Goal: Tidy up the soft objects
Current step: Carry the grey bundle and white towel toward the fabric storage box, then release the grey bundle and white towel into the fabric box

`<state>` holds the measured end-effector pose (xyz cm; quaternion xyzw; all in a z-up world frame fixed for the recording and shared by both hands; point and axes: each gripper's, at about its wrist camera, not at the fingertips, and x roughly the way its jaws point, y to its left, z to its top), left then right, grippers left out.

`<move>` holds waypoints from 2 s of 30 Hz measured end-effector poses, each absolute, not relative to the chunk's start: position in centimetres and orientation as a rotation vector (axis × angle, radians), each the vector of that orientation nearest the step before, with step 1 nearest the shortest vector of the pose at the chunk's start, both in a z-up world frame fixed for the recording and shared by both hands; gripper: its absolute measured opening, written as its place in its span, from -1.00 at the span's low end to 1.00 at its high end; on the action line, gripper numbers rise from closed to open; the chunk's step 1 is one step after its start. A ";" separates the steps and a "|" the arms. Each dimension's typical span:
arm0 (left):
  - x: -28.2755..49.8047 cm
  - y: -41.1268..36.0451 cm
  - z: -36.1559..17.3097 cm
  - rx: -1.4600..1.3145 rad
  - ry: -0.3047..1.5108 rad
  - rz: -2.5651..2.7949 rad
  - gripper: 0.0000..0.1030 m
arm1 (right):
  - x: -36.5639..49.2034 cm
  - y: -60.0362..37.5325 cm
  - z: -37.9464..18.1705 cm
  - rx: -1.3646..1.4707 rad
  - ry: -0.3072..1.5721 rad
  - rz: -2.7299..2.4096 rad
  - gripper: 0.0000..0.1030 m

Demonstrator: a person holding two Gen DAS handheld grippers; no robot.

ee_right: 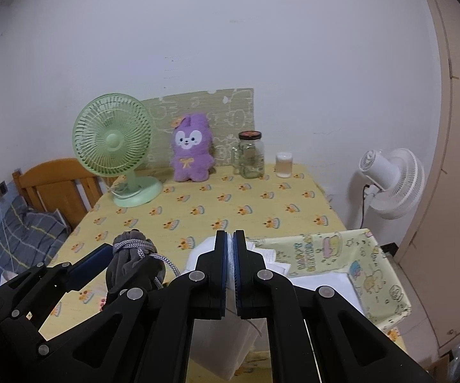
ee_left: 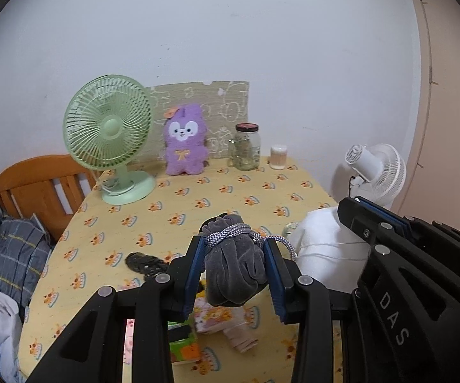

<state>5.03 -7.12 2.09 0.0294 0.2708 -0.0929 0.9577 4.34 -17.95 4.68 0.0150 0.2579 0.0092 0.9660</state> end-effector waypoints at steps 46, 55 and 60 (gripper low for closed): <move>10.9 -20.7 -3.0 0.166 0.664 -0.362 -0.06 | 8.4 -31.3 0.3 0.009 0.545 -0.173 -0.88; 11.3 -21.3 -3.4 0.175 0.713 -0.380 0.31 | 9.2 -31.9 -0.5 0.047 0.577 -0.161 -0.86; 10.9 -21.5 -3.3 0.186 0.704 -0.405 0.62 | 9.6 -32.2 -0.8 0.051 0.601 -0.175 -0.01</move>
